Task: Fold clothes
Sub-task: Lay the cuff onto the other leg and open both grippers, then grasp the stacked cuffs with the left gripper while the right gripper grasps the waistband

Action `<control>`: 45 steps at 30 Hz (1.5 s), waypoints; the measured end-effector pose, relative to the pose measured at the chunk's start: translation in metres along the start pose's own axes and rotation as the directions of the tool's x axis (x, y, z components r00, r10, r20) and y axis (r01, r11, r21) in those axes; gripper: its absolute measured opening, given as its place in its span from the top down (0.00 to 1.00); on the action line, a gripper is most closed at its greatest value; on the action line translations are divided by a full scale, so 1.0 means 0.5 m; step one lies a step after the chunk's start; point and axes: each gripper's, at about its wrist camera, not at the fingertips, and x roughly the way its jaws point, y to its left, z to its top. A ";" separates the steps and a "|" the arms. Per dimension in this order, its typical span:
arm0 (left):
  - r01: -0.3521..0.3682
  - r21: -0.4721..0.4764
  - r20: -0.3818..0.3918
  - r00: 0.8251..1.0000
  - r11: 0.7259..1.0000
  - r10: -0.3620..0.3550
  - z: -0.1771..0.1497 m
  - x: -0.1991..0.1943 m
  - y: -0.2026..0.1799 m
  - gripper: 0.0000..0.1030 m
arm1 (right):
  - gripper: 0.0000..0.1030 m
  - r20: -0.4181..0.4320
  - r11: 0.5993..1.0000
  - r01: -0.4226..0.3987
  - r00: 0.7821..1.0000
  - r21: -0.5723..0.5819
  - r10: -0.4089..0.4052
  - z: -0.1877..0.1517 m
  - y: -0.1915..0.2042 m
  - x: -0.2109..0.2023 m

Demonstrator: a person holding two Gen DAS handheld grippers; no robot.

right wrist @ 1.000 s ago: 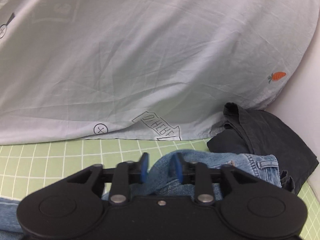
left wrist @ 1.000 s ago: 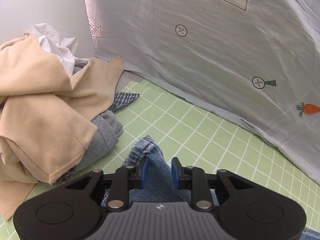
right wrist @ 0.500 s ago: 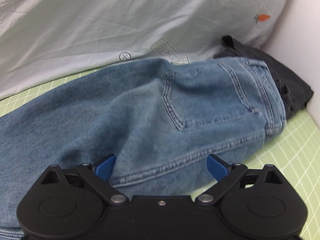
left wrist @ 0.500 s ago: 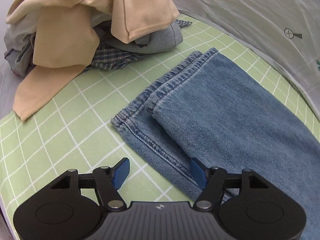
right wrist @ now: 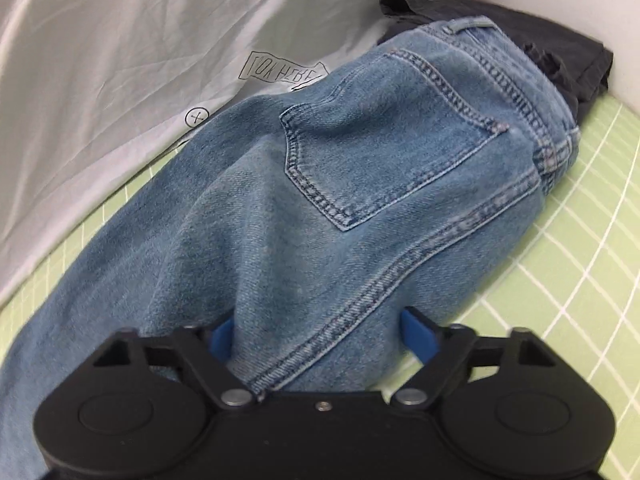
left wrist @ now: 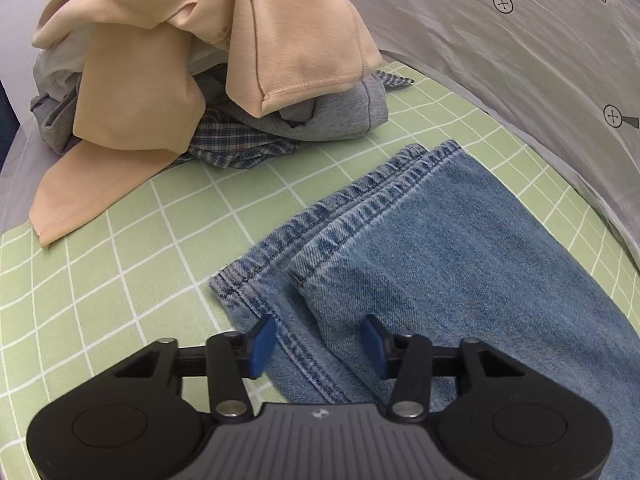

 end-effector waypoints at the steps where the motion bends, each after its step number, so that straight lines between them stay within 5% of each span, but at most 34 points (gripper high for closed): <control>1: -0.007 0.007 0.005 1.000 1.000 0.007 -0.002 -0.001 0.001 0.85 | 0.63 0.016 0.997 0.014 1.000 -0.070 -0.013 -0.005 0.008 -0.010; 4: -0.028 0.027 0.018 0.999 0.999 0.027 -0.008 -0.006 0.005 0.86 | 0.76 0.045 0.977 0.024 0.999 -0.214 -0.015 -0.027 0.007 -0.035; 10: 0.017 0.003 -0.025 1.000 1.000 -0.017 -0.052 -0.055 0.093 0.86 | 0.81 0.041 0.966 0.052 0.998 -0.254 -0.043 -0.061 -0.031 -0.084; 22: 0.125 0.021 -0.050 0.991 0.992 -0.124 -0.123 -0.141 0.223 0.81 | 0.78 0.083 0.934 0.138 0.990 -0.329 -0.117 -0.133 0.011 -0.123; 28: 0.176 0.034 -0.001 0.984 0.984 -0.176 -0.096 -0.165 0.243 0.82 | 0.38 0.138 0.937 0.087 0.990 -0.339 -0.042 -0.174 0.070 -0.171; 34: 0.204 0.088 -0.047 0.979 0.975 -0.201 -0.081 -0.122 0.230 0.69 | 0.16 0.133 0.909 0.057 0.991 -0.412 -0.002 -0.228 0.136 -0.184; 40: 0.222 0.074 -0.048 0.975 0.972 -0.219 -0.070 -0.123 0.238 0.69 | 0.11 0.117 0.905 0.070 0.993 -0.421 -0.023 -0.258 0.155 -0.185; 45: 0.240 0.045 -0.029 0.971 0.970 -0.239 -0.060 -0.142 0.253 0.90 | 0.10 0.095 0.913 0.079 0.995 -0.400 -0.044 -0.270 0.144 -0.180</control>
